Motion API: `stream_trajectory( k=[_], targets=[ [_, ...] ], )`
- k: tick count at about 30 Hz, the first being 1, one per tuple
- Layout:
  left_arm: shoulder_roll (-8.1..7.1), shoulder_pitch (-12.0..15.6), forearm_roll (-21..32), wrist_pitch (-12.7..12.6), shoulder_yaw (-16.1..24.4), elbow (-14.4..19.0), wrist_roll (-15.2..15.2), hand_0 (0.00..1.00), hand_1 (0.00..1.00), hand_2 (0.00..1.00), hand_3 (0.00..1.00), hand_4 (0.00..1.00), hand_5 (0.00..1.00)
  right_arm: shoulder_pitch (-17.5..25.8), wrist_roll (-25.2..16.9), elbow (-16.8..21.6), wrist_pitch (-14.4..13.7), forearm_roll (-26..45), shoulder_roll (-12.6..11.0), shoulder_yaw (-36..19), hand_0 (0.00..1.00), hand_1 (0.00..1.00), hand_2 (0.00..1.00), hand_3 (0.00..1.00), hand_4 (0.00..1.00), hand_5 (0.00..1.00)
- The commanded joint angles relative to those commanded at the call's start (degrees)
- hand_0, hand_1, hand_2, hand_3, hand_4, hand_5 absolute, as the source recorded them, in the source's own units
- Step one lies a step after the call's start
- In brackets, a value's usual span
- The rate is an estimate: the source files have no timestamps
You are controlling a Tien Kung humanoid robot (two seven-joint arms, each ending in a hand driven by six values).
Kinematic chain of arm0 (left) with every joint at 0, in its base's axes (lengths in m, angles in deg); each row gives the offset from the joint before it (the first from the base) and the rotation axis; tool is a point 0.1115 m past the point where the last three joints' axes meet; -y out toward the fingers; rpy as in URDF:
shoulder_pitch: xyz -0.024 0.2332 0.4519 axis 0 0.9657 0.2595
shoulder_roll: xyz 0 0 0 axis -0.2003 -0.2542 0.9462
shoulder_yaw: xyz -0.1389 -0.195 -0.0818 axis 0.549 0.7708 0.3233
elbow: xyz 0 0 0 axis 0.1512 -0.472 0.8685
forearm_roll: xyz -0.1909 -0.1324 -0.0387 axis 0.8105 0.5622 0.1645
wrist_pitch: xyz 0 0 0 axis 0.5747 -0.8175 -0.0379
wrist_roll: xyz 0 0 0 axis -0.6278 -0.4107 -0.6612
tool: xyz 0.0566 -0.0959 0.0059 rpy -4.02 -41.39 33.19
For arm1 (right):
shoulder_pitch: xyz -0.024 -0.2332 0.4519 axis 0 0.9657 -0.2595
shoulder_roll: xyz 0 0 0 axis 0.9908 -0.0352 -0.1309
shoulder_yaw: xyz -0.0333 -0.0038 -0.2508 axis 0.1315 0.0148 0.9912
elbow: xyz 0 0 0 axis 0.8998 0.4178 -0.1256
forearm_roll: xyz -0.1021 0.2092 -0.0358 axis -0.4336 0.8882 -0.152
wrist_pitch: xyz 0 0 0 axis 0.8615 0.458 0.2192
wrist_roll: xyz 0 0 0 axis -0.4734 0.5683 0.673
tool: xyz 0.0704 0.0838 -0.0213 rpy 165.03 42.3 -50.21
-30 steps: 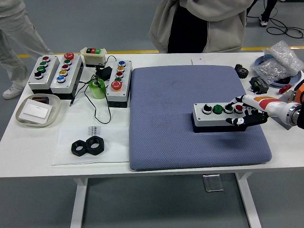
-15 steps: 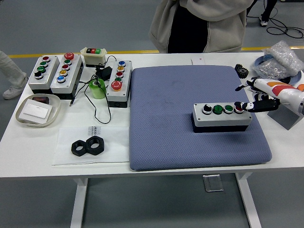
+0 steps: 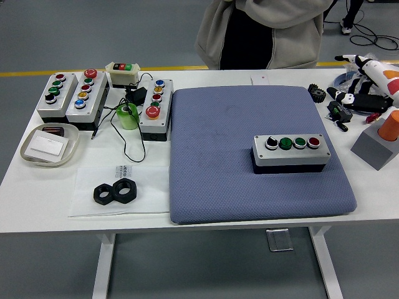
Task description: Pick up the button,place it on the desk,press the button,press the button
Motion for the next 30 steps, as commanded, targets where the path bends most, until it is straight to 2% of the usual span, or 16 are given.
stream_trajectory(
  k=[2,3,8,9,14,15,21,30],
  targets=[
    [-0.03,0.0,0.1,0.0,-0.1,0.0,0.0,0.743,0.854,0.919,0.842,0.653,0.998,0.3,-0.1,-0.2,-1.1,1.6,0.1,-0.4,0.769,0.673,0.77,0.998,0.745,0.612],
    [-0.03,0.0,0.1,0.0,-0.1,0.0,0.0,0.744,0.854,0.918,0.842,0.653,0.998,0.4,-0.1,-0.3,-1.4,2.4,0.2,-0.6,0.886,0.787,0.962,0.998,0.744,0.618],
    [-0.05,-0.2,0.5,0.1,-0.4,0.1,0.2,0.744,0.854,0.918,0.842,0.653,0.998,1.1,-1.1,-0.8,-3.4,6.0,0.4,-1.4,0.886,0.787,0.962,0.998,0.744,0.618],
    [-0.05,-0.2,0.6,0.1,-0.5,0.0,0.2,0.741,0.855,0.918,0.842,0.654,0.998,1.2,-1.8,-1.0,-4.4,6.8,0.5,-1.6,0.933,0.86,0.998,0.998,0.745,0.619],
    [-0.02,-0.3,0.7,0.2,-0.6,0.0,0.3,0.741,0.855,0.918,0.842,0.654,0.998,1.7,-3.3,-1.4,-6.3,9.0,0.7,-2.2,0.933,0.86,0.998,0.998,0.745,0.619],
    [-0.05,-0.4,0.5,0.2,-0.5,0.1,0.2,0.743,0.854,0.918,0.843,0.654,0.998,2.0,-3.7,-1.7,-6.5,9.8,0.8,-2.5,0.998,0.932,0.998,0.998,0.754,0.612],
    [-0.01,-0.6,0.7,0.1,-0.6,0.1,0.3,0.744,0.854,0.918,0.841,0.654,0.998,3.5,-4.7,-2.6,-6.3,14.4,1.0,-3.9,0.998,0.931,0.998,0.998,0.761,0.611],
    [0.08,-0.7,0.6,0.2,-0.6,0.0,0.4,0.748,0.854,0.918,0.842,0.654,0.998,6.7,-11.1,-4.0,-7.7,33.0,2.1,-8.6,0.992,0.917,0.968,0.986,0.77,0.614]
  ],
)
